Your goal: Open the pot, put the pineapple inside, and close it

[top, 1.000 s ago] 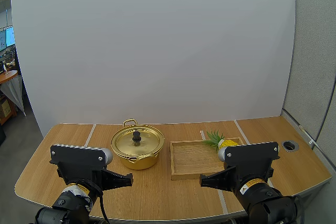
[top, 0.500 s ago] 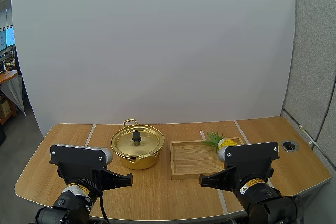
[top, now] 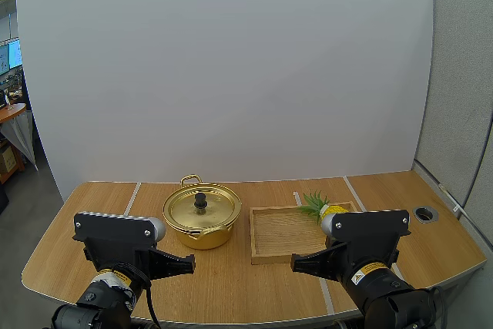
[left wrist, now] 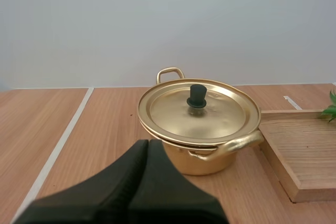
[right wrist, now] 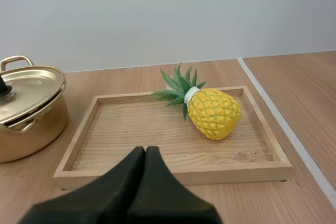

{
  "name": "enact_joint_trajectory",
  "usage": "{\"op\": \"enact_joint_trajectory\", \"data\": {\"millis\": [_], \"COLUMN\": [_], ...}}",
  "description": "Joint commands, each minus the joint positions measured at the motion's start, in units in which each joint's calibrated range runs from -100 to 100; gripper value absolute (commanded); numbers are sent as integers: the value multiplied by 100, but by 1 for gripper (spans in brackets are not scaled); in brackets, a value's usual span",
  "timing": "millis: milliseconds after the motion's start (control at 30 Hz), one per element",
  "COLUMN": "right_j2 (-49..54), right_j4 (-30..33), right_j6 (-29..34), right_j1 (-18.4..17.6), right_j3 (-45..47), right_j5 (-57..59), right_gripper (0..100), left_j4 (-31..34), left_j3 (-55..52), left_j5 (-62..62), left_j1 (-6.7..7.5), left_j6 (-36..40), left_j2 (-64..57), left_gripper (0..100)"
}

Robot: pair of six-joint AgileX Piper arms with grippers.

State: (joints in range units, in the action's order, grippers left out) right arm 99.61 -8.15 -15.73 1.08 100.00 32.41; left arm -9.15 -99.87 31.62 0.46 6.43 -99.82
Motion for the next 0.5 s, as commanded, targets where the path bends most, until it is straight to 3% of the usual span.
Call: {"op": "enact_joint_trajectory", "data": {"millis": [0,467], "right_j2": [39,39], "right_j4": [145,243], "right_j6": [-24,-24], "right_j1": [18,18], "right_j3": [-74,-2415], "right_j5": [140,1884], "right_gripper": [0,0], "left_j4": [83,83], "left_j3": [269,2997], "left_j5": [211,1978], "left_j1": [-8,-8], "left_j6": [53,53], "left_j2": [-18,-18], "left_gripper": [0,0]}}
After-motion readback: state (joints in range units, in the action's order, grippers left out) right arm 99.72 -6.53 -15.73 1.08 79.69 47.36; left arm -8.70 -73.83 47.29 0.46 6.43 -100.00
